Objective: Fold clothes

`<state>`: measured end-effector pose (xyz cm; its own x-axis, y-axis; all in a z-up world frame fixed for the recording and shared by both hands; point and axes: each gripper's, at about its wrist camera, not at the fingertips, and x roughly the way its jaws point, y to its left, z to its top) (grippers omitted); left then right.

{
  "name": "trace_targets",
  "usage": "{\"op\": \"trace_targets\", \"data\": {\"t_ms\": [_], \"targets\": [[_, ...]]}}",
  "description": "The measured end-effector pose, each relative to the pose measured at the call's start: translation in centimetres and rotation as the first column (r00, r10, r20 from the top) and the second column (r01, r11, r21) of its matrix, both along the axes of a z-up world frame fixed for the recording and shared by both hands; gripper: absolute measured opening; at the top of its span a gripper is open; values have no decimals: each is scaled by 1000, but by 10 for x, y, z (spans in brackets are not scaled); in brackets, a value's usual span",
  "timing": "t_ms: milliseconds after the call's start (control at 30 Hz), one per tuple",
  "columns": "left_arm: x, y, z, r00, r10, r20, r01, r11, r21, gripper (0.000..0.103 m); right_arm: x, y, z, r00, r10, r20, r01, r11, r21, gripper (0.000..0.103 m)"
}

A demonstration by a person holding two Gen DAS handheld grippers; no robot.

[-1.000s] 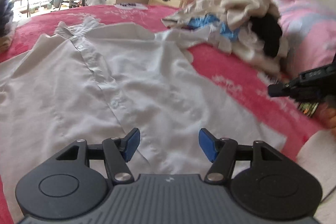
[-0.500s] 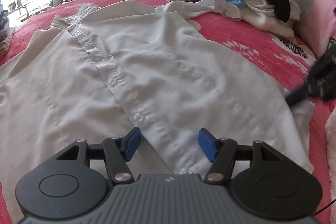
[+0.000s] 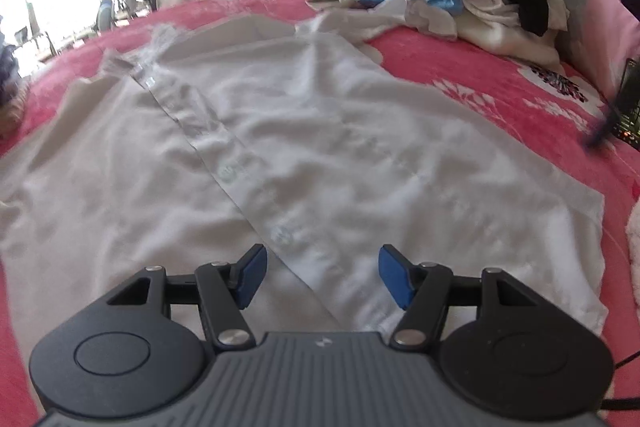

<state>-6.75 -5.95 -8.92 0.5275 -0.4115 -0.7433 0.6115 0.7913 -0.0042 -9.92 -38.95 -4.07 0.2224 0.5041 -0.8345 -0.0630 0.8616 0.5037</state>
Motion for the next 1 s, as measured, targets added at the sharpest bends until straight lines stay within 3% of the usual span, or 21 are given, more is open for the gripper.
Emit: {"op": "trace_targets", "data": {"t_ms": [67,133,233,333,433,500,533,600,800,900,1000], "targets": [[2,0,3,1000,0,0,0,1000,-6,63,22,-19,4,987,-143,77,136,987,90,21],[5,-1,4,1000,-4,-9,4,1000,-10,63,46,-34,1,954,-270,134,244,953,181,25],[2,-7,0,1000,-29,-11,29,1000,9,63,88,-35,-19,918,-365,156,315,909,271,26],[-1,-10,-6,999,-50,-19,51,998,28,63,125,-27,-42,903,-401,158,352,898,265,26],[-3,-11,-10,997,-67,-25,67,997,39,63,151,-23,-68,905,-416,93,380,887,262,26],[-3,-10,-12,997,-72,-28,73,997,36,64,158,-18,-77,914,-398,84,366,895,255,17],[-2,-9,-12,997,-74,-32,76,997,34,64,159,-15,-76,918,-384,103,349,903,250,6],[0,-8,-13,996,-78,-40,79,996,28,64,161,-10,-74,923,-357,144,318,918,237,1],[0,-7,-14,995,-97,-36,98,995,35,64,161,-13,-67,892,-362,270,332,931,150,2],[2,-8,-14,994,-103,-34,105,994,41,65,150,-21,-61,874,-407,265,376,913,161,5],[1,-8,-14,994,-103,-33,105,994,39,65,128,-28,-54,881,-398,255,364,916,170,5]]}}
